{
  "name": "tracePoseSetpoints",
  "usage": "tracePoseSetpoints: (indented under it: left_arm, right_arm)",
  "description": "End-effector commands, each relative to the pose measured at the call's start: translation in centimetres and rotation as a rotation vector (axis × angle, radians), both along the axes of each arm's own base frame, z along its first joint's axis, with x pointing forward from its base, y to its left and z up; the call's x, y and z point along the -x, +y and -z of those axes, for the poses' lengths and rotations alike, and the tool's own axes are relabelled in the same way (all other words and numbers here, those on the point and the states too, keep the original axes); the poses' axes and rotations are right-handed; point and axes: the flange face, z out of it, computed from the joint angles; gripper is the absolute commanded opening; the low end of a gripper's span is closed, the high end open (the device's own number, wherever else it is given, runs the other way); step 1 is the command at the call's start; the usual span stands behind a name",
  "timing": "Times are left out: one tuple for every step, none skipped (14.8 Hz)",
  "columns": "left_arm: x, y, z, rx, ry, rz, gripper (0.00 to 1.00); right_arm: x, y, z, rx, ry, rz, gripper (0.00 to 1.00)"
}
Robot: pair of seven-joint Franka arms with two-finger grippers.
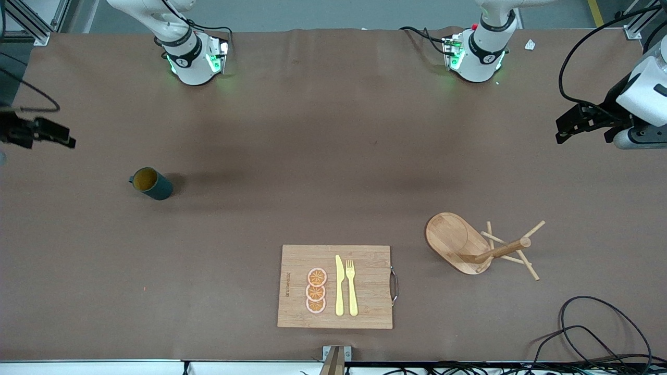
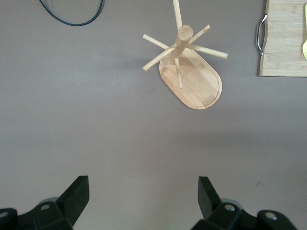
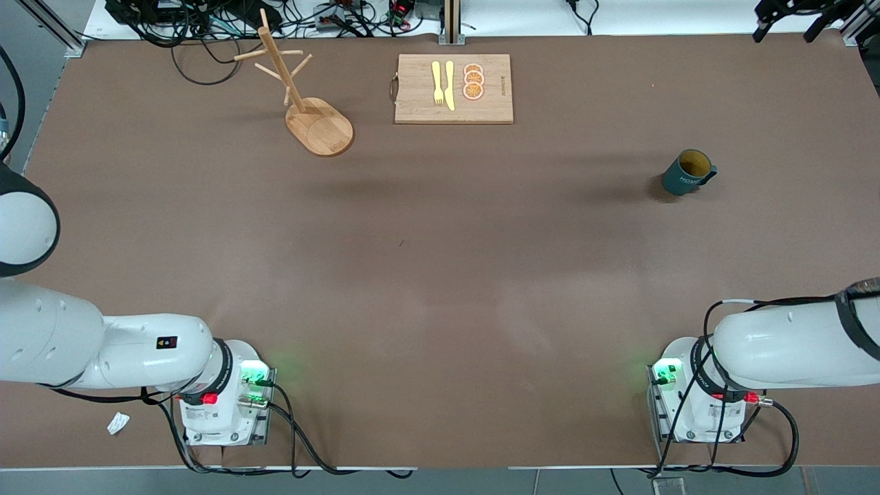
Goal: Pass cup and hang on rack
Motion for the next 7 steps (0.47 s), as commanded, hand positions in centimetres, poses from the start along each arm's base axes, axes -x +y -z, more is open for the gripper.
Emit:
tracePoseSetpoints:
  left_arm:
    - [-0.4, 0.1, -0.3, -0.002, -0.009, 0.01, 1.0]
    - [-0.3, 0.0, -0.4, -0.002, -0.009, 0.01, 1.0]
    - [-0.3, 0.0, -0.4, -0.002, -0.009, 0.01, 1.0]
    - [-0.4, 0.1, -0.3, -0.002, -0.008, 0.01, 1.0]
    - [-0.3, 0.0, -0.4, -0.002, -0.011, 0.01, 1.0]
    - [-0.3, 0.0, -0.4, -0.002, -0.011, 0.01, 1.0]
    - [-0.3, 0.0, -0.4, -0.002, -0.011, 0.01, 1.0]
  right_arm:
    - [-1.6, -2.3, 2.6, -0.006, 0.001, -0.087, 1.0]
    - [-1.8, -3.6, 4.6, -0.02, -0.003, -0.158, 1.0]
    - [-1.4, -5.5, 7.3, -0.039, -0.018, -0.232, 1.0]
    - [-1.3, -6.3, 9.5, -0.047, -0.037, -0.346, 1.0]
    - [-0.9, -6.6, 11.6, -0.057, -0.042, -0.442, 1.0]
    - [-0.3, -6.9, 13.7, -0.063, -0.037, -0.456, 1.0]
    - [0.3, -6.5, 15.8, -0.072, -0.024, -0.462, 1.0]
